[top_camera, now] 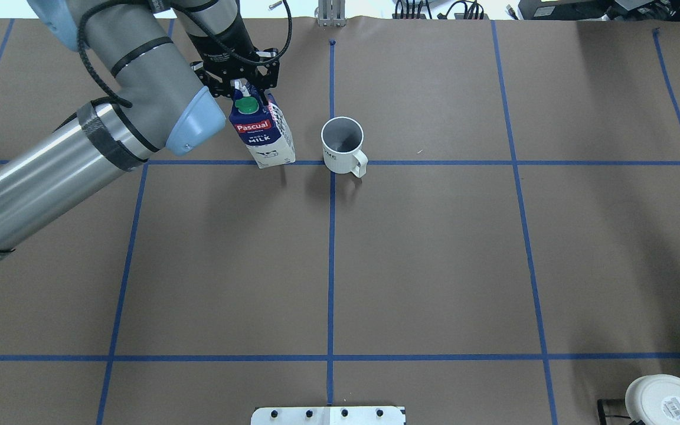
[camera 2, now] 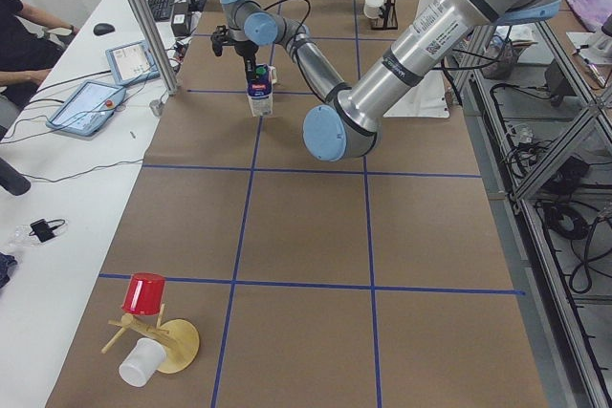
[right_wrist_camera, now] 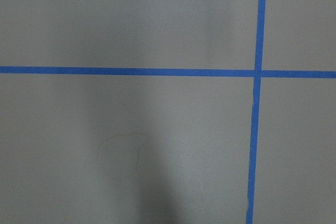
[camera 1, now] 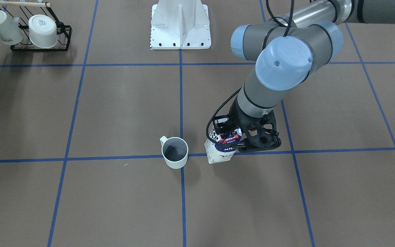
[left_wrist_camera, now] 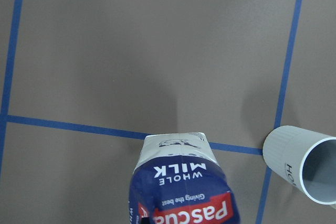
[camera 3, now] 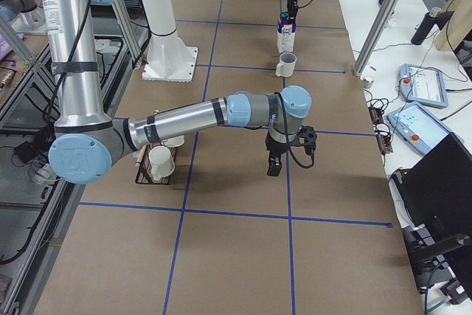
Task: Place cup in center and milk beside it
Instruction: 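Carry the milk carton with the left gripper toward the white mug, then lower the milk carton beside the mug and open the left gripper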
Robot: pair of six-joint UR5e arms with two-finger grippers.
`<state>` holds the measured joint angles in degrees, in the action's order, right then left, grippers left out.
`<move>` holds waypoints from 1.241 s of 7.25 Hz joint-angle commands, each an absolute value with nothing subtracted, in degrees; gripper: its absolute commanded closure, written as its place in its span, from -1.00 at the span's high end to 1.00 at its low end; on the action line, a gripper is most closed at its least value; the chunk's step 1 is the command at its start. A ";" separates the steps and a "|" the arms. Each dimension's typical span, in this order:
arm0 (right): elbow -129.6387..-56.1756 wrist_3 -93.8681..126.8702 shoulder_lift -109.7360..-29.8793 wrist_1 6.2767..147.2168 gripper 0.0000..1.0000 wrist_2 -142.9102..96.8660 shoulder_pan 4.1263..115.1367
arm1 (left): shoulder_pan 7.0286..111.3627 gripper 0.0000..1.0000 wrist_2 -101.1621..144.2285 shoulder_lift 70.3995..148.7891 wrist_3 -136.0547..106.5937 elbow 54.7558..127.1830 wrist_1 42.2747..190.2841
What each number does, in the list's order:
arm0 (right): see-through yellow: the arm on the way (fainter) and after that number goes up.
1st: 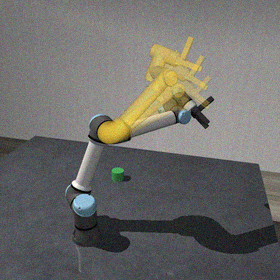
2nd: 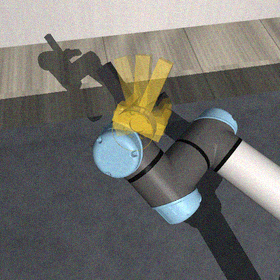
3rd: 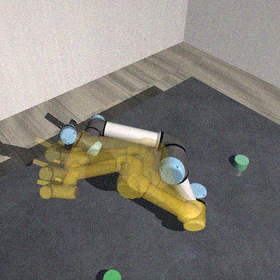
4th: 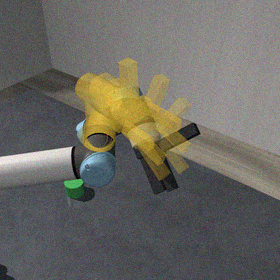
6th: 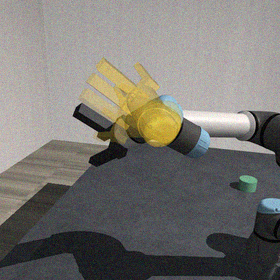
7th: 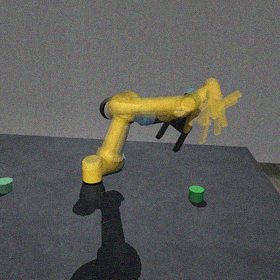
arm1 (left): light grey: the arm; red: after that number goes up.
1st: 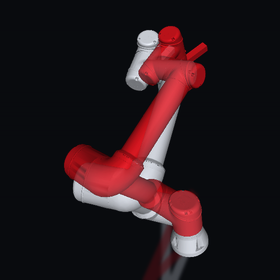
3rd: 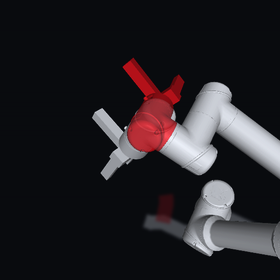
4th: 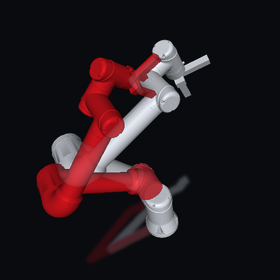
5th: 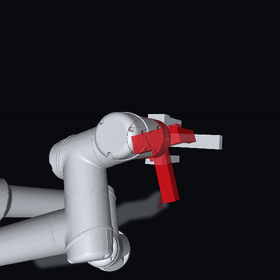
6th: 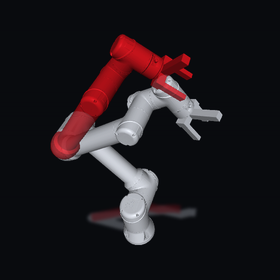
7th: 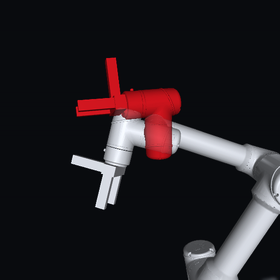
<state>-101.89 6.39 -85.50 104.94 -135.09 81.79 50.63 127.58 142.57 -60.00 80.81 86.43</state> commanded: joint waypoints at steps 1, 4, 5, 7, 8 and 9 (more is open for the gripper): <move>-101.87 6.33 -85.60 104.94 1.00 -135.09 82.00 | 49.57 -1.00 125.87 143.79 -60.56 77.88 89.03; -101.87 6.68 -85.52 104.94 1.00 -135.18 82.35 | 48.78 -1.00 125.86 144.40 -60.73 77.43 89.91; -101.95 6.68 -85.52 104.94 1.00 -135.26 82.44 | 48.61 -1.00 125.86 145.01 -61.52 77.43 89.91; -101.87 6.68 -85.52 104.94 1.00 -135.26 82.53 | 47.73 -1.00 125.86 144.93 -61.44 77.34 90.00; -101.95 6.77 -85.52 104.94 1.00 -135.26 82.53 | 47.55 -0.81 125.86 144.93 -61.52 76.73 91.22; -102.13 6.77 -85.52 104.94 1.00 -135.35 82.53 | 47.46 0.94 125.77 144.67 -61.52 76.55 92.45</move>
<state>-101.98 6.74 -85.52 104.94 -135.28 82.51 47.65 125.84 144.88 -61.49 76.90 91.11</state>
